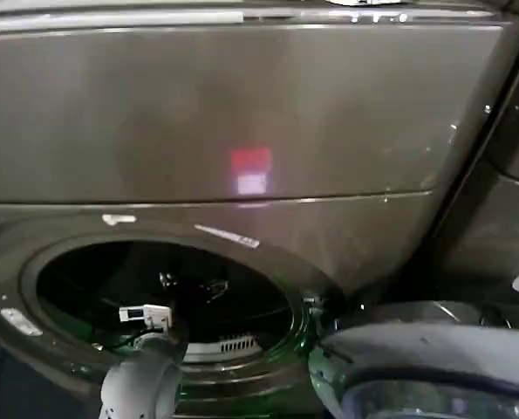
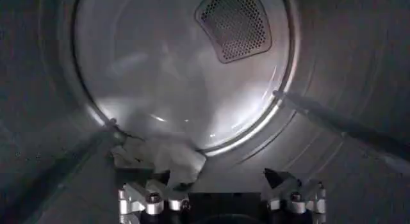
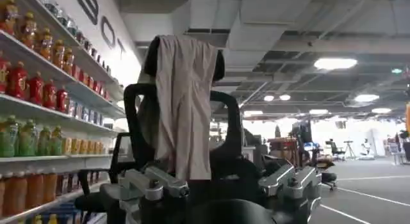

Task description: Grasp the clothes from the dryer.

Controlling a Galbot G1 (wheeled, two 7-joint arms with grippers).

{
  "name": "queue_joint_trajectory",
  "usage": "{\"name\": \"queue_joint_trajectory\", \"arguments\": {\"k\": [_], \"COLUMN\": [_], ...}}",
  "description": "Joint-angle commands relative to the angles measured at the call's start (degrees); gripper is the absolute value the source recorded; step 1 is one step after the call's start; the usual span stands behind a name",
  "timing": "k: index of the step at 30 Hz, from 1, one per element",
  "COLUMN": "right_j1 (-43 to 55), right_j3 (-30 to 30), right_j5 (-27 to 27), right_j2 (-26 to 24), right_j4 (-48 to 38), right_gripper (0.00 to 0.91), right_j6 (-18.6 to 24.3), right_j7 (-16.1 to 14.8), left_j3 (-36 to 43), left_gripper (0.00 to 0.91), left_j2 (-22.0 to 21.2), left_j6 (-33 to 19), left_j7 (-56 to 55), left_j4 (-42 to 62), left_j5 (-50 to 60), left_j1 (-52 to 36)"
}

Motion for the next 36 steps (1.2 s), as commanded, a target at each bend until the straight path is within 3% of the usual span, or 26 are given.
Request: {"name": "queue_joint_trajectory", "arguments": {"k": [1, 9, 14, 28, 31, 36], "right_j1": [0.0, 1.0, 0.8, 1.3, 1.5, 1.1], "right_j3": [-0.3, -3.5, -3.9, -5.5, -5.7, -5.4], "right_j5": [0.0, -0.9, -0.8, -1.0, -1.1, -1.2], "right_j2": [-0.2, -0.4, -0.6, -0.6, -0.5, -0.3], "right_j4": [0.1, 1.1, 1.1, 0.7, 0.9, 0.4], "right_gripper": [0.907, 0.907, 0.907, 0.907, 0.907, 0.907], "right_j6": [0.3, 0.8, 0.8, 1.6, 1.5, 1.8], "right_j7": [0.0, -0.1, -0.4, -0.6, -0.7, -0.8], "left_j3": [-2.0, -6.5, -7.6, -9.6, -8.4, -8.6], "left_gripper": [0.907, 0.907, 0.907, 0.907, 0.907, 0.907], "left_j2": [0.0, 0.2, 0.2, 0.3, -0.6, -1.9], "left_j6": [2.8, 2.6, 0.5, -13.2, -18.0, -21.4], "left_j7": [-0.8, -2.1, -1.4, 5.3, 6.7, 6.0], "left_j4": [2.1, 10.2, 22.1, 53.9, 61.8, 71.7], "left_j5": [0.0, 0.5, 0.6, 4.5, 6.7, 8.0], "left_j1": [-2.1, -12.5, -22.2, -44.2, -48.7, -53.6]}}
